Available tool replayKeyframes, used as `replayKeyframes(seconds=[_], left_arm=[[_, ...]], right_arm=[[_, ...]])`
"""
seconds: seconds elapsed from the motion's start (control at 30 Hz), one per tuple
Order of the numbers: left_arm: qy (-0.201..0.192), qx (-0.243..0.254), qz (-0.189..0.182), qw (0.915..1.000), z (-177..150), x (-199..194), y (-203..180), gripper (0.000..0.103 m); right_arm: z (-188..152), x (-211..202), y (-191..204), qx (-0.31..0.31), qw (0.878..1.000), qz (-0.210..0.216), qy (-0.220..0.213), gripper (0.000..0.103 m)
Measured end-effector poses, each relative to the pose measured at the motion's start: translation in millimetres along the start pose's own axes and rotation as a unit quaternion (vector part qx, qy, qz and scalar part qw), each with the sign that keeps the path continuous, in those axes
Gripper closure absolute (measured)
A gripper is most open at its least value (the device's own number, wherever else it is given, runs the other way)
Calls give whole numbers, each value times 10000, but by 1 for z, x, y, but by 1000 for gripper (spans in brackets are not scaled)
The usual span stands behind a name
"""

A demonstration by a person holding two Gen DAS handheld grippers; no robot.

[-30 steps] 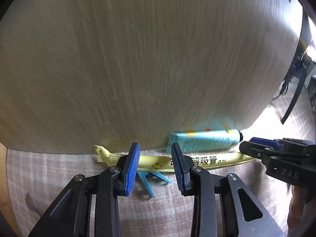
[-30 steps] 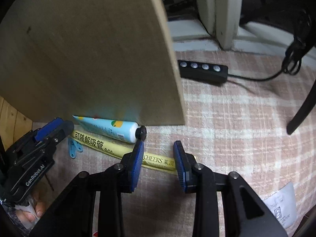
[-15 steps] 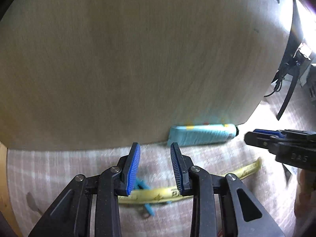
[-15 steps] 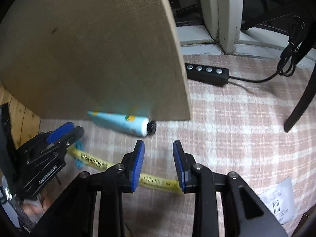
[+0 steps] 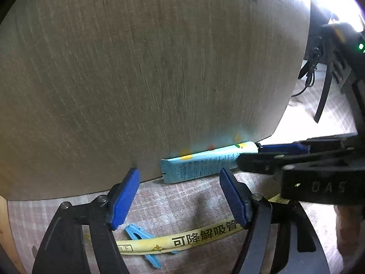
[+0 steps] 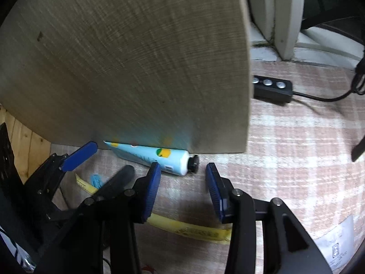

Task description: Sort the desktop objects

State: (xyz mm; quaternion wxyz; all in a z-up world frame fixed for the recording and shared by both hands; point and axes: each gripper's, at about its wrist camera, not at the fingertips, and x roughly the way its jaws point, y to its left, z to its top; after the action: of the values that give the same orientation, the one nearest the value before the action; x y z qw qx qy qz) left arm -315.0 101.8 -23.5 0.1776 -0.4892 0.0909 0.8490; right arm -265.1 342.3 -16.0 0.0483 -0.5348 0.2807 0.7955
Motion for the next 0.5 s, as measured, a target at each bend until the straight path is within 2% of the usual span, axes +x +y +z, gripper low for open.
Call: replayKeyframes(seconds=[0.07, 0.1, 0.17, 0.27, 0.33, 0.5], left_arm=[[8, -16, -280, 9996, 1, 1, 0, 38], [37, 22, -302, 9995, 1, 2, -2, 39], [43, 151, -302, 9994, 1, 3, -7, 41], [163, 210, -596, 9979, -3, 4, -9, 52], [202, 280, -681, 9971, -5, 4, -15, 53], [244, 477, -725, 9959, -10, 4, -28, 51]], right_arm=[[-1, 2, 2, -22, 9999, 90, 55, 62], [-1, 3, 3, -20, 9997, 209, 89, 62], [-3, 2, 2, -19, 9998, 177, 107, 63], [-8, 1, -2, -7, 9995, 263, 201, 69], [-13, -3, -9, 6, 9992, 297, 285, 72], [-19, -14, -19, -138, 9990, 261, 333, 72]])
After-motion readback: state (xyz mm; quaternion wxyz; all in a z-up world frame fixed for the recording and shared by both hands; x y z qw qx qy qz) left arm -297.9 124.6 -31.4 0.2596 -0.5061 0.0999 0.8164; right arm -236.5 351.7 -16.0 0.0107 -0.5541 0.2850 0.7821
